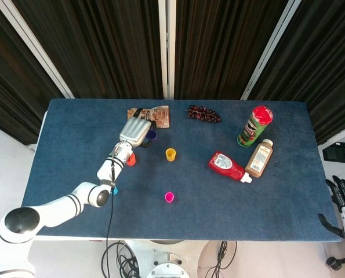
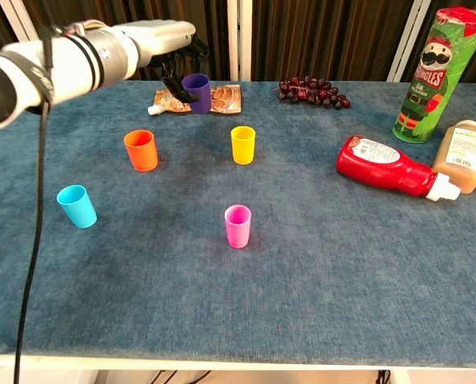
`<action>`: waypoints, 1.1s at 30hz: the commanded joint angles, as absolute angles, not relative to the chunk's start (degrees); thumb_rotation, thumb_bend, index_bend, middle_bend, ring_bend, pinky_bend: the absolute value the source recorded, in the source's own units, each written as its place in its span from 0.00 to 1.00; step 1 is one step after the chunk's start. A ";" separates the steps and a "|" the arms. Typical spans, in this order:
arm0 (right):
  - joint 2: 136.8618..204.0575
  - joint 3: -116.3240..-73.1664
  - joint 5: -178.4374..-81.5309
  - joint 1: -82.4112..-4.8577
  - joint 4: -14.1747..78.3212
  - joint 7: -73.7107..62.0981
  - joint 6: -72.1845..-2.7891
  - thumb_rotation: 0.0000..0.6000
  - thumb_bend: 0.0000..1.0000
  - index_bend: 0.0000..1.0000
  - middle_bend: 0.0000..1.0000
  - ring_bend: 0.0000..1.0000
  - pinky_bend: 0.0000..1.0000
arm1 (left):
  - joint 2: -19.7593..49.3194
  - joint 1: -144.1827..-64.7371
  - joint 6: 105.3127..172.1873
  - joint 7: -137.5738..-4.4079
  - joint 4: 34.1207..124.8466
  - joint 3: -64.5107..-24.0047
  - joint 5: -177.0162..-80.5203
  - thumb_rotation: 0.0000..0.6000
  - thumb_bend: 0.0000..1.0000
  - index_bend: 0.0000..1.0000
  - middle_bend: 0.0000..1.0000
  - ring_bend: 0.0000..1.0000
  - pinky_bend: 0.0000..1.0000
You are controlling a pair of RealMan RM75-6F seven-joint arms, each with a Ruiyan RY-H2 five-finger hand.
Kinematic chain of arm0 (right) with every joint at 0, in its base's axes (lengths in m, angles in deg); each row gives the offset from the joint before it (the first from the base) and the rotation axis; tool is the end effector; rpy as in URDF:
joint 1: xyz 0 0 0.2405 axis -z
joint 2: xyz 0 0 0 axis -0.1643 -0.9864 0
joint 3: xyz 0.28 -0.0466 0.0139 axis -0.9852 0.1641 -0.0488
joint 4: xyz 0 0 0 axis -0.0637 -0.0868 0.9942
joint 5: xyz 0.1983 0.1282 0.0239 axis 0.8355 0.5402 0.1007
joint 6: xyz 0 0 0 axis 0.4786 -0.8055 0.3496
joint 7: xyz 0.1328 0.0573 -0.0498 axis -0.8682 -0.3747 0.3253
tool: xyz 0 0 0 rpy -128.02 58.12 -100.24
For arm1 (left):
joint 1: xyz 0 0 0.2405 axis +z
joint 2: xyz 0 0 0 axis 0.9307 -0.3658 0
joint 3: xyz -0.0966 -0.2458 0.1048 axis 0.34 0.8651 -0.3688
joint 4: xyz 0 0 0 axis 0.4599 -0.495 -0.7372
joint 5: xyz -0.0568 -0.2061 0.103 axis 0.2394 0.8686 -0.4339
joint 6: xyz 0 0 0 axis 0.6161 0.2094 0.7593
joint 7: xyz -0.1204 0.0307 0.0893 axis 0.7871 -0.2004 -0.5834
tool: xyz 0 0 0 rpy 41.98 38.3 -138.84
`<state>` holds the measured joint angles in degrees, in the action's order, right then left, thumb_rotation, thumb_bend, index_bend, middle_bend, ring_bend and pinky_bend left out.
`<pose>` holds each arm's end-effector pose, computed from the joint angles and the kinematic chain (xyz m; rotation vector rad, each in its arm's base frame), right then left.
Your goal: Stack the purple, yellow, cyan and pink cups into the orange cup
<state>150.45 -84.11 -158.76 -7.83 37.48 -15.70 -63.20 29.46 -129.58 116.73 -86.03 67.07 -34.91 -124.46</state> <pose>-0.3983 -0.1401 0.1748 1.4036 -0.8962 0.8547 -0.0830 0.4916 -0.0637 -1.8784 -0.8582 -0.9472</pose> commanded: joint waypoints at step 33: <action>150.28 -83.28 -159.88 -8.44 38.32 -15.37 -62.69 1.00 0.22 0.00 0.00 0.00 0.00 | 17.26 -121.04 123.44 -95.31 89.49 -42.59 -113.76 1.00 0.29 0.41 0.44 0.41 0.06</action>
<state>150.28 -83.27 -159.89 -8.44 38.36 -15.31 -62.67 17.05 -121.00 123.85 -95.49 89.81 -42.37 -114.00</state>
